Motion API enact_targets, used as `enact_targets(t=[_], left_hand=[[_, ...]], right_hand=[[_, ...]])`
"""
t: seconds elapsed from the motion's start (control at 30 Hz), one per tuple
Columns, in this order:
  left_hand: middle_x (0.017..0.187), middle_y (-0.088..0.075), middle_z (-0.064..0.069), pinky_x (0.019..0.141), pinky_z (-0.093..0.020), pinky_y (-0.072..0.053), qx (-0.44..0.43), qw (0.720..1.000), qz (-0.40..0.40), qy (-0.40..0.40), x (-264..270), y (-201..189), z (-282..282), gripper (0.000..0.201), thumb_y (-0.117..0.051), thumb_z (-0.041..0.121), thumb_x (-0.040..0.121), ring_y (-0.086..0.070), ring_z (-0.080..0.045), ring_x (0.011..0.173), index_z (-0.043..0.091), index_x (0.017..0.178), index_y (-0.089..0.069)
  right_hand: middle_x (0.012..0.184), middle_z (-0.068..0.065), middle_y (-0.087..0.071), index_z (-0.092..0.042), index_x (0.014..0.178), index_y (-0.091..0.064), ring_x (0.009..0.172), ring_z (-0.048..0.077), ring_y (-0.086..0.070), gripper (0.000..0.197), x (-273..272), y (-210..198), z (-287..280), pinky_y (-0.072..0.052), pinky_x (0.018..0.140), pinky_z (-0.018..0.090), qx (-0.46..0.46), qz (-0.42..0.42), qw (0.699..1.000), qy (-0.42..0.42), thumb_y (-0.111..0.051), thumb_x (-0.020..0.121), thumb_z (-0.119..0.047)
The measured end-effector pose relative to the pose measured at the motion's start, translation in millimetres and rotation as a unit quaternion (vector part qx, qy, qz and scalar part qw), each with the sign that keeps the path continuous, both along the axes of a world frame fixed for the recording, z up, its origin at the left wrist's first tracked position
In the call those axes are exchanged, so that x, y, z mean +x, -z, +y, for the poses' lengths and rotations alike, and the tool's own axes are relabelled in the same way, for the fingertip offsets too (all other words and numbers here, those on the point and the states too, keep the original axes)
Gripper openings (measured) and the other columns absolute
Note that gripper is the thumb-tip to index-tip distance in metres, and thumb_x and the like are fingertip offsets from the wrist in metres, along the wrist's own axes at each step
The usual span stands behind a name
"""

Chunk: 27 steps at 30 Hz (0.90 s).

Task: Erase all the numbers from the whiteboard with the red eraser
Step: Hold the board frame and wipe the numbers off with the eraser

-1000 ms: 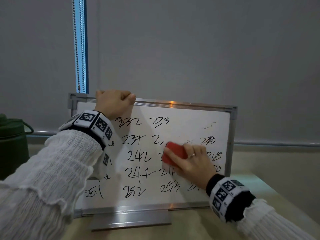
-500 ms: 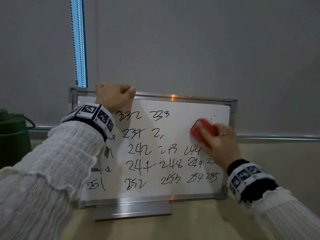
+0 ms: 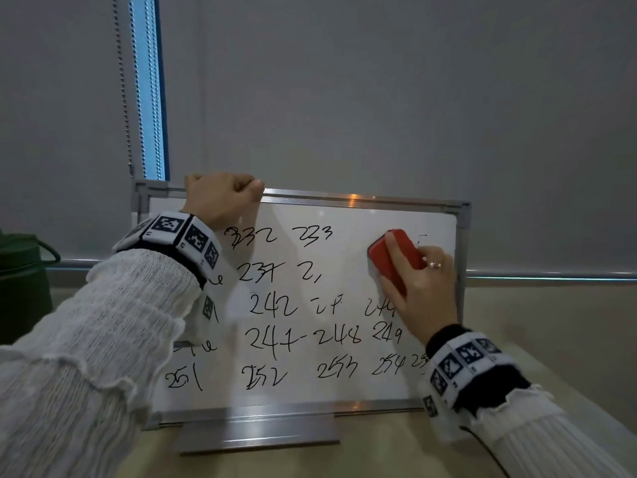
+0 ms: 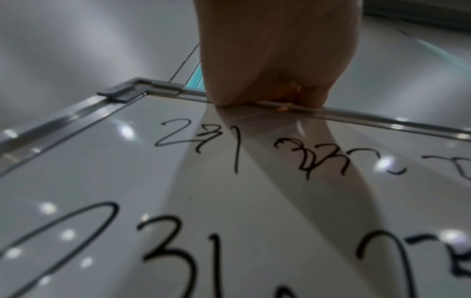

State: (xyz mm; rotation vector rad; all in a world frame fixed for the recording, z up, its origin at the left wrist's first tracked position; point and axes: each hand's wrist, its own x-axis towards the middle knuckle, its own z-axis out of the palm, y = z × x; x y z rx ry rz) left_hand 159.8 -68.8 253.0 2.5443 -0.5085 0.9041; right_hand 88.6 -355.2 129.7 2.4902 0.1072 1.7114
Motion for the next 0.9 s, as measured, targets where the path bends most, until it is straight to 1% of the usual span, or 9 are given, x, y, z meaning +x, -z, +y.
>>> enact_targets(t=[0.1,0.2,0.33,0.4,0.5,0.6,0.7,0.8,0.9], left_hand=[[0.055,-0.042,0.005,0.099,-0.038,-0.022,-0.009,1.0,-0.005,0.003,1,0,0,0.039,-0.027,0.039,0.097,-0.047,-0.021,0.071,0.02,0.081,-0.058],[0.054,-0.042,0.006,0.096,-0.038,-0.022,-0.01,1.0,-0.017,0.008,1,1,-1,0.039,-0.027,0.038,0.097,-0.042,-0.012,0.061,0.02,0.078,-0.056],[0.054,-0.044,0.007,0.101,-0.039,-0.021,-0.006,1.0,-0.019,0.006,-1,0,-2,0.037,-0.026,0.038,0.097,-0.037,-0.003,0.06,0.022,0.078,-0.054],[0.054,-0.045,0.006,0.101,-0.04,-0.021,-0.004,1.0,-0.021,0.006,-2,1,-2,0.038,-0.026,0.039,0.097,-0.039,-0.007,0.06,0.022,0.079,-0.054],[0.055,-0.047,0.005,0.102,-0.041,-0.02,0.0,1.0,-0.021,0.001,-2,1,-2,0.038,-0.026,0.039,0.097,-0.042,-0.015,0.064,0.022,0.081,-0.055],[0.057,-0.047,0.006,0.103,-0.041,-0.019,0.004,1.0,-0.017,0.0,-2,1,-2,0.038,-0.026,0.039,0.097,-0.045,-0.019,0.074,0.021,0.082,-0.056],[0.058,-0.049,0.005,0.103,-0.04,-0.019,0.002,1.0,-0.017,0.0,-2,2,-2,0.039,-0.026,0.039,0.097,-0.045,-0.019,0.077,0.021,0.083,-0.057],[0.058,-0.049,0.004,0.102,-0.041,-0.019,-0.004,1.0,-0.021,0.002,-4,2,-1,0.039,-0.026,0.04,0.097,-0.046,-0.02,0.078,0.022,0.081,-0.057],[0.058,-0.047,0.006,0.102,-0.039,-0.019,-0.009,1.0,-0.027,0.003,-6,2,-2,0.037,-0.027,0.039,0.097,-0.044,-0.019,0.078,0.023,0.081,-0.057]], right_hand=[[0.098,0.013,-0.045,-0.029,0.138,-0.027,0.08,0.024,-0.036,0.058,-7,37,3,-0.049,0.066,0.04,-0.106,0.008,0.992,-0.061,-0.042,0.085,-0.047],[0.095,0.014,-0.048,-0.031,0.135,-0.031,0.074,0.027,-0.046,0.049,-6,25,-19,-0.049,0.062,0.039,-0.212,0.038,0.973,-0.088,-0.043,0.09,-0.047],[0.095,0.022,-0.055,-0.026,0.138,-0.034,0.082,0.036,-0.052,0.057,-1,-28,-44,-0.047,0.077,0.045,0.015,0.015,1.0,-0.011,-0.039,0.088,-0.054],[0.098,0.021,-0.052,-0.023,0.14,-0.035,0.086,0.036,-0.048,0.064,-1,-20,-44,-0.04,0.082,0.043,0.075,0.017,0.997,0.002,-0.044,0.083,-0.05],[0.092,0.019,-0.054,-0.028,0.14,-0.03,0.081,0.034,-0.05,0.065,-14,23,-29,-0.038,0.077,0.039,0.011,0.067,0.997,-0.046,-0.046,0.08,-0.049],[0.087,0.02,-0.057,-0.025,0.135,-0.035,0.072,0.033,-0.053,0.06,-28,29,-33,-0.049,0.066,0.042,-0.07,0.101,0.99,-0.062,-0.047,0.08,-0.046],[0.09,0.023,-0.054,-0.023,0.139,-0.036,0.078,0.034,-0.052,0.067,-23,-9,-36,-0.048,0.072,0.04,0.07,0.062,0.995,-0.031,-0.048,0.079,-0.049],[0.103,0.024,-0.049,-0.025,0.145,-0.028,0.093,0.036,-0.045,0.074,-15,-17,-34,-0.043,0.084,0.043,0.22,0.054,0.974,-0.005,-0.049,0.079,-0.05],[0.097,0.019,-0.051,-0.025,0.139,-0.034,0.083,0.033,-0.047,0.066,-25,21,-22,-0.05,0.075,0.044,0.046,0.041,0.997,-0.052,-0.052,0.08,-0.046]])
